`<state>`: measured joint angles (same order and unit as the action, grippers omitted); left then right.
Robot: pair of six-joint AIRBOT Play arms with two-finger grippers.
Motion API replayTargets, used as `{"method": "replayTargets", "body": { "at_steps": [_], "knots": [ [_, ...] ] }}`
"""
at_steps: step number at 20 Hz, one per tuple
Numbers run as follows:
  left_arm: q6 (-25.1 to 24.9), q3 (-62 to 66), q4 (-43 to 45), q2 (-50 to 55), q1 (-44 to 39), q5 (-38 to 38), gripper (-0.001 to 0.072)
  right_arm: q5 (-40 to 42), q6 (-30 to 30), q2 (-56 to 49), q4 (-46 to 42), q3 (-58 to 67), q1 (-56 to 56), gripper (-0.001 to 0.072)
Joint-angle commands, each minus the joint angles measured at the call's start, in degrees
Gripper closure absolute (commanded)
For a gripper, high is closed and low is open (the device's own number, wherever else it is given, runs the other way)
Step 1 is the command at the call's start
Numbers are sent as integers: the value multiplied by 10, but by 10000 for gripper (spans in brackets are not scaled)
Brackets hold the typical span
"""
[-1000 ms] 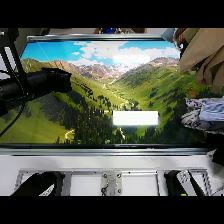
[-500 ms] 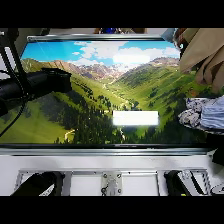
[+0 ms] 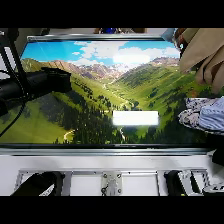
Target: Fold the clothes and pants, and hang the long-sleeved shirts on hangers.
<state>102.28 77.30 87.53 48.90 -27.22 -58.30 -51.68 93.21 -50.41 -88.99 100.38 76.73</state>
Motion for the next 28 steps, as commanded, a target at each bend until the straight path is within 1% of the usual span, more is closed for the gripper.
{"method": "replayTargets", "body": {
  "at_steps": [1,4,6,7,8,9,10,12,13,14,15,16,18,19,20,21,22,23,25,26,28],
  "knots": [
    [-22,0,-1,0,0,0,691,-59,28,16,-34,0,15,701],
    [-25,0,-1,0,0,-1,691,-56,28,20,-11,0,14,688],
    [-25,0,-1,0,0,-2,691,-48,28,19,20,0,14,683],
    [-26,0,-1,0,0,-2,691,-40,28,20,37,0,14,664],
    [-30,0,-1,0,0,-2,691,-25,28,22,59,0,14,472],
    [-31,0,-1,0,0,-2,691,-2,28,25,82,0,14,225],
    [-31,0,-1,0,0,-2,691,30,28,30,118,0,14,65],
    [-31,0,-1,0,0,-2,691,97,25,47,196,0,14,65],
    [-31,0,-1,0,0,-2,691,130,5,53,249,0,14,65],
    [-31,0,-1,0,0,-2,691,155,-35,56,329,0,14,65],
    [-31,0,-1,0,0,-2,691,161,-84,56,426,0,14,65],
    [-31,0,-1,0,0,-2,691,149,-143,54,523,0,13,65],
    [-31,0,-1,0,0,-3,691,67,-311,43,716,0,-7,67],
    [-31,0,-1,0,0,-5,691,19,-382,35,775,0,-31,71],
    [-31,0,-1,0,0,-7,691,-22,-429,27,801,0,-66,135],
    [-33,-1,-1,0,0,-7,691,-60,-459,19,796,0,-115,216],
    [-35,-1,-1,0,0,-10,691,-95,-483,10,777,0,-170,216],
    [-35,-1,-1,0,0,-16,691,-127,-491,2,749,-1,-228,215],
    [-35,-1,-1,0,0,-28,691,-181,-490,-14,665,-9,-367,215],
    [-35,-2,-1,0,0,-37,691,-209,-486,-21,618,-18,-443,215],
    [-35,-4,-3,0,0,-46,691,-252,-455,-37,529,-45,-587,216]
  ]
}}
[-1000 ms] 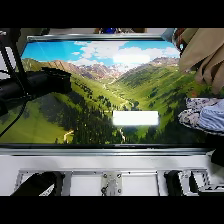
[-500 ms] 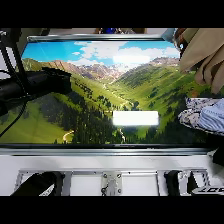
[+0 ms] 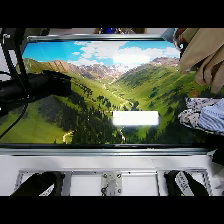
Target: Fold the clothes and pants, and hang the long-sleeved shirts on hangers.
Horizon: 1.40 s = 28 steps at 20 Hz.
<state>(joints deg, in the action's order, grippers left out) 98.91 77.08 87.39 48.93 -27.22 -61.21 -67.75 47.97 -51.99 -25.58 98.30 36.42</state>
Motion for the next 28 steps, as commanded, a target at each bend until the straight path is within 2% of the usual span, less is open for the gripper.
{"method": "replayTargets", "body": {
  "at_steps": [1,5,10,12,13,14,15,16,28],
  "knots": [
    [-1,-5,-2,0,0,-16,691,-102,16,-28,-149,-43,-248,215],
    [1,-43,-6,0,0,-16,691,-90,91,-52,-300,-148,-465,216],
    [1,-98,-6,0,0,-14,691,-11,110,-79,-312,-238,-575,215],
    [1,-110,-6,0,0,-12,691,-13,111,-93,-307,-239,-588,217],
    [1,-113,-6,0,0,-12,691,-14,110,-99,-297,-239,-588,283],
    [1,-113,-6,0,0,-12,691,-17,110,-103,-289,-239,-588,445],
    [1,-113,-5,0,0,-11,691,-17,110,-105,-287,-239,-588,652],
    [1,-113,-5,0,0,-12,692,-17,110,-107,-287,-239,-588,692],
    [1,-113,-5,0,0,-11,692,-17,110,-108,-286,-239,-588,691]
  ]
}}
